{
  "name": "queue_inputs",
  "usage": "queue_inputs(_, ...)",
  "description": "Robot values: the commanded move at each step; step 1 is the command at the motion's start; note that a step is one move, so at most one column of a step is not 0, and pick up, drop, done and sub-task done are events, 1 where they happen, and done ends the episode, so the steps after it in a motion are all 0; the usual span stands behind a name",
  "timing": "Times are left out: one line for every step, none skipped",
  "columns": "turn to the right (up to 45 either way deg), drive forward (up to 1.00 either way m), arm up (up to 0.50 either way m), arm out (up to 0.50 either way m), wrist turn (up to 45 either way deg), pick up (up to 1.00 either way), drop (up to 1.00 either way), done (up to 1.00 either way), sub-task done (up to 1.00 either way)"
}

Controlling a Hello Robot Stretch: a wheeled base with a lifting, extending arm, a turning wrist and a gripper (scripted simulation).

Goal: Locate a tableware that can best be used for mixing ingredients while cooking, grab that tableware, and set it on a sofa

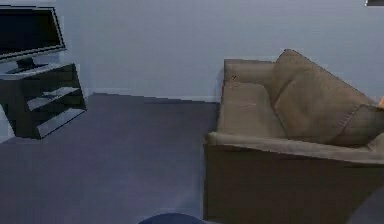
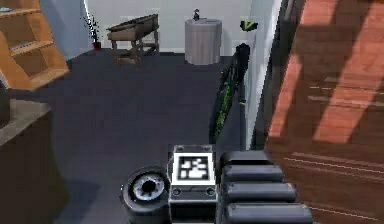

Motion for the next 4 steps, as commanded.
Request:
queue_inputs(-27.0, 0.00, 0.00, 0.00, 0.0, 0.00, 0.00, 0.00, 0.00)
queue_inputs(0.0, 1.00, 0.00, 0.00, 0.0, 0.00, 0.00, 0.00, 0.00)
queue_inputs(36.0, 0.00, 0.00, 0.00, 0.0, 0.00, 0.00, 0.00, 0.00)
queue_inputs(0.0, 1.00, 0.00, 0.00, 0.0, 0.00, 0.00, 0.00, 0.00)
